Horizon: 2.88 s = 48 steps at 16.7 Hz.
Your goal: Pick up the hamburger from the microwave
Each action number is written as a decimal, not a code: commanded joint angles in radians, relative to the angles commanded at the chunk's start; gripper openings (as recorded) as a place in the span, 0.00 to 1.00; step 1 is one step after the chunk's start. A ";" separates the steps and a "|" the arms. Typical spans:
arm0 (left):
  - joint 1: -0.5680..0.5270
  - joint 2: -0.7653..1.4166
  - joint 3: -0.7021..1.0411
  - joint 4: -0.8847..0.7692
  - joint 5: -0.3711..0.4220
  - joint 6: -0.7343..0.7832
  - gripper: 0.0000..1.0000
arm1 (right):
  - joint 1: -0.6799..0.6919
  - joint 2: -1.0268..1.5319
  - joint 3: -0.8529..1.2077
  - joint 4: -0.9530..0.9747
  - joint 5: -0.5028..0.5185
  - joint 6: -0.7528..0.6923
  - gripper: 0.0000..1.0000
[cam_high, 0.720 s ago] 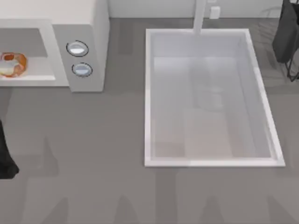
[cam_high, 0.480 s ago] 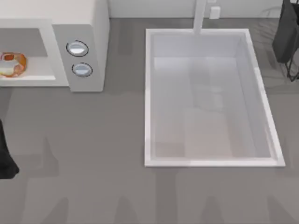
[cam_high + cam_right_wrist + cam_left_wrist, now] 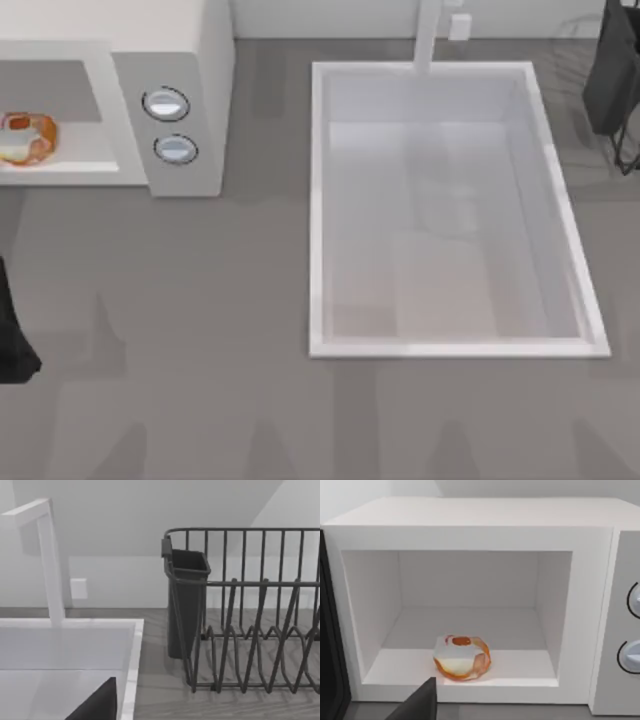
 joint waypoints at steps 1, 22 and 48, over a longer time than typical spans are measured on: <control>0.000 0.000 0.000 0.000 0.000 0.000 1.00 | 0.000 0.000 0.000 0.000 0.000 0.000 1.00; 0.028 0.498 0.187 0.240 0.035 0.014 1.00 | 0.000 0.000 0.000 0.000 0.000 0.000 1.00; 0.143 2.465 0.928 1.181 0.177 0.070 1.00 | 0.000 0.000 0.000 0.000 0.000 0.000 1.00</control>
